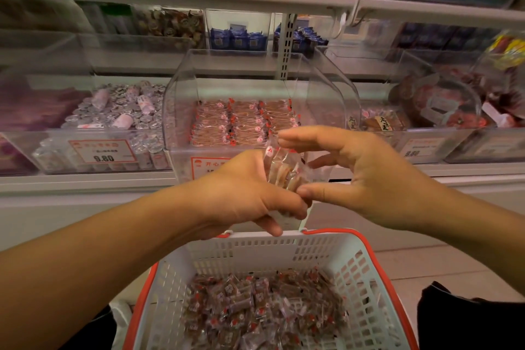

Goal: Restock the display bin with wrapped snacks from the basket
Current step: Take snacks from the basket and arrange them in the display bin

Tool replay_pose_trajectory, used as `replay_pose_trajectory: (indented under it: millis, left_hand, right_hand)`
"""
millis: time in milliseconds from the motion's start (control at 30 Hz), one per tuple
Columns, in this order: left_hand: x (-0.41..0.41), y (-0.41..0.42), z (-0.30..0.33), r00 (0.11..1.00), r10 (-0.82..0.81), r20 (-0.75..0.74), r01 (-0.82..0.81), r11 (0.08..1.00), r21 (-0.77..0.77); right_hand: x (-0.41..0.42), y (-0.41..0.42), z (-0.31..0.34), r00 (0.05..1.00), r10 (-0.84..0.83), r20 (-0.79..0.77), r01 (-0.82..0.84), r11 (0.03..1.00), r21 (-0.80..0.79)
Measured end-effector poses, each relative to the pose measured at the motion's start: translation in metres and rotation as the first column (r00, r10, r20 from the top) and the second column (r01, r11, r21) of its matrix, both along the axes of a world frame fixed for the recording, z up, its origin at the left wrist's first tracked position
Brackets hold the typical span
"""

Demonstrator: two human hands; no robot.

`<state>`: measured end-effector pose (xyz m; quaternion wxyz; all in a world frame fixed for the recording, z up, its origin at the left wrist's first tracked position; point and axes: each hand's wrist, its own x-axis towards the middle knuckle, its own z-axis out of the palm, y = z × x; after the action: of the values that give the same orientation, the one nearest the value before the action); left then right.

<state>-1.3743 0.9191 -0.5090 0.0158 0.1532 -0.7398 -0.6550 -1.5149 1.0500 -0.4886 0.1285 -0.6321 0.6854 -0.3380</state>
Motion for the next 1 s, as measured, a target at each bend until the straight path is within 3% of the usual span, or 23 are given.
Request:
replay_pose_trajectory:
  millis: [200, 367, 467, 567, 667, 800, 900, 1000]
  left_hand:
    - [-0.007, 0.000, 0.017, 0.997, -0.051, 0.055, 0.064, 0.961, -0.271]
    - [-0.015, -0.026, 0.040, 0.997, 0.069, -0.034, -0.074, 0.981, -0.180]
    - [-0.024, -0.045, 0.051, 0.987, 0.117, -0.108, -0.122, 0.991, -0.048]
    - [-0.042, -0.072, 0.049, 0.928, 0.353, -0.120, -0.358, 0.934, -0.019]
    - [-0.056, -0.097, 0.029, 0.919, 0.384, -0.091, -0.394, 0.876, -0.278]
    - [-0.057, -0.111, 0.001, 0.992, 0.103, -0.073, -0.125, 0.704, -0.699]
    - [-0.056, -0.115, -0.006, 0.999, 0.025, -0.024, -0.034, 0.621, -0.783]
    - [-0.054, -0.115, -0.009, 1.000, 0.024, 0.014, -0.004, 0.611, -0.792]
  right_hand:
    - [-0.004, 0.000, 0.016, 0.993, 0.111, -0.050, -0.111, 0.994, 0.008]
    - [-0.013, -0.011, 0.045, 0.969, 0.041, -0.245, -0.040, 0.999, 0.005]
    - [-0.031, -0.036, 0.067, 0.954, -0.028, -0.299, 0.065, 0.991, 0.114]
    - [-0.059, -0.071, 0.086, 0.909, -0.022, -0.417, 0.166, 0.936, 0.310]
    - [-0.076, -0.104, 0.088, 0.837, 0.140, -0.529, 0.168, 0.854, 0.492]
    - [-0.077, -0.132, 0.069, 0.811, 0.378, -0.447, 0.094, 0.670, 0.736]
    - [-0.071, -0.141, 0.046, 0.788, 0.473, -0.394, 0.059, 0.579, 0.813]
    - [-0.062, -0.141, 0.023, 0.719, 0.520, -0.462, 0.033, 0.638, 0.769]
